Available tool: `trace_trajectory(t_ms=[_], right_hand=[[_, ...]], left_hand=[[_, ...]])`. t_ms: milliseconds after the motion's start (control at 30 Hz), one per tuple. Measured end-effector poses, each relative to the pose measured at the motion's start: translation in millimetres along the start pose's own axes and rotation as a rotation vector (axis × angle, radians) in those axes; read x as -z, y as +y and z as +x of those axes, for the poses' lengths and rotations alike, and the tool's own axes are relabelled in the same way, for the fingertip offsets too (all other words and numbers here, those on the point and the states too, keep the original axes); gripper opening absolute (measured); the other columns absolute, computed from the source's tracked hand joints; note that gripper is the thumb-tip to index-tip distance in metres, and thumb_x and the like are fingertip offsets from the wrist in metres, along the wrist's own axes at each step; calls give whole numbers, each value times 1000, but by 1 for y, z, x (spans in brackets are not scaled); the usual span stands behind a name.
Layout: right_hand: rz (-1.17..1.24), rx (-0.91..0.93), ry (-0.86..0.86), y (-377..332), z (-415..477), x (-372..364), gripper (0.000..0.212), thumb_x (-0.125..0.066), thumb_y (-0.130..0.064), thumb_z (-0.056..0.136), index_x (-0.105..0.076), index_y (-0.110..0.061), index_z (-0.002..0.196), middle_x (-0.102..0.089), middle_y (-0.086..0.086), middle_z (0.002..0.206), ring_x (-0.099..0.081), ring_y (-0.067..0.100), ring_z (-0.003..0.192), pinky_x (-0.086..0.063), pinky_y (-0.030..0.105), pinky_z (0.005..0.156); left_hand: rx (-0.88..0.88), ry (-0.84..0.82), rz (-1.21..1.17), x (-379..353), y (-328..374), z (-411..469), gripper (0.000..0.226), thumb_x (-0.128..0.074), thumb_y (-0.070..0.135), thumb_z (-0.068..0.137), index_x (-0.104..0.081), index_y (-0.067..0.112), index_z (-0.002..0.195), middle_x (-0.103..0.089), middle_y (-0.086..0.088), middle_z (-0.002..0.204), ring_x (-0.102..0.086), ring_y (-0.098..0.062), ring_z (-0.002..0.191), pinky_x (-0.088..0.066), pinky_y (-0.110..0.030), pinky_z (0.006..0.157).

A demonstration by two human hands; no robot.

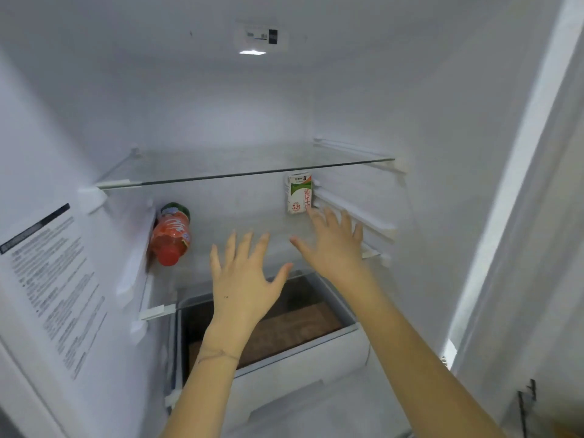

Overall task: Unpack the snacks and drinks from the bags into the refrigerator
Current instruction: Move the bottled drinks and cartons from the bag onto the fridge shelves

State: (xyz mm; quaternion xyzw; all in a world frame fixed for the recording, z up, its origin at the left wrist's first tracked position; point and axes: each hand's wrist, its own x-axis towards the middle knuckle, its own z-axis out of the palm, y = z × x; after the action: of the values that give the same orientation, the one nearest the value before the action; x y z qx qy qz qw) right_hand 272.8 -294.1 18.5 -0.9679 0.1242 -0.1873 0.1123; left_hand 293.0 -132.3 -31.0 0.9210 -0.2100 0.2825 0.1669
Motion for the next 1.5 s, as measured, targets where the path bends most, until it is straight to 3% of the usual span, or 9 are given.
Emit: trace_trajectory(t_ms=[100, 200, 333, 533, 667, 833, 1133, 1333, 1500], right_hand=[[11, 16, 27, 13, -51, 17, 73, -36, -61, 95, -7, -31, 154, -6, 2, 163, 3, 29, 149, -1, 52, 119], [-16, 41, 94, 20, -101, 36, 76, -38, -64, 92, -7, -33, 154, -10, 3, 162, -3, 29, 148, -12, 50, 116], [-16, 29, 125, 32, -158, 66, 75, -39, -64, 92, -7, -34, 153, -12, 0, 161, -8, 27, 147, -17, 46, 115], [-56, 10, 209, 65, -240, 111, 73, -45, -61, 91, -18, -32, 152, -16, 1, 161, -14, 27, 146, -20, 45, 113], [-104, -43, 255, 100, -308, 138, 73, -49, -61, 90, -27, -29, 151, -30, 4, 156, -27, 29, 142, -28, 47, 109], [-156, -203, 304, 154, -404, 182, 74, -30, -69, 85, -28, -33, 150, -33, -1, 154, -28, 26, 141, -29, 43, 108], [-273, -634, 397, 267, -592, 250, 73, -35, -67, 84, -30, -34, 149, -34, -2, 154, -26, 22, 143, -28, 45, 110], [-337, -894, 399, 325, -684, 295, 72, -44, -62, 90, -16, -38, 152, -19, -5, 159, -14, 20, 146, -13, 44, 116], [-368, -1071, 402, 383, -737, 310, 76, -44, -64, 89, -8, -42, 152, -15, -4, 160, -12, 21, 147, -13, 44, 116]], left_hand=[[-69, -3, -39, 3, 10, -14, 82, -18, 77, 82, -33, 32, 149, -33, -2, 156, -12, -25, 149, -5, -54, 117], [-103, -1, -84, 13, 31, -29, 80, -21, 77, 84, -31, 33, 150, -31, -2, 157, -12, -25, 149, -4, -54, 117], [-184, -35, -167, 29, 76, -57, 73, -26, 66, 88, -30, 30, 150, -30, -3, 157, -13, -26, 149, -7, -55, 119], [-286, -30, -231, 53, 143, -98, 81, -22, 77, 83, -33, 31, 149, -37, -4, 153, -22, -27, 146, -13, -52, 118], [-342, -12, -249, 74, 192, -138, 81, -22, 77, 84, -35, 29, 148, -40, -4, 151, -26, -27, 144, -19, -55, 115], [-463, -81, -368, 92, 277, -201, 77, -30, 70, 81, -40, 28, 146, -44, -4, 149, -30, -29, 142, -22, -54, 114], [-747, -199, -706, 112, 468, -322, 72, -40, 68, 85, -51, 21, 138, -61, -1, 129, -53, -23, 121, -45, -42, 96], [-1007, -242, -828, 127, 586, -383, 70, -44, 65, 87, -45, 24, 143, -55, 3, 136, -47, -18, 128, -38, -40, 99], [-1154, -325, -887, 112, 680, -424, 74, -37, 69, 86, -41, 24, 146, -50, -1, 141, -42, -22, 134, -35, -43, 105]])
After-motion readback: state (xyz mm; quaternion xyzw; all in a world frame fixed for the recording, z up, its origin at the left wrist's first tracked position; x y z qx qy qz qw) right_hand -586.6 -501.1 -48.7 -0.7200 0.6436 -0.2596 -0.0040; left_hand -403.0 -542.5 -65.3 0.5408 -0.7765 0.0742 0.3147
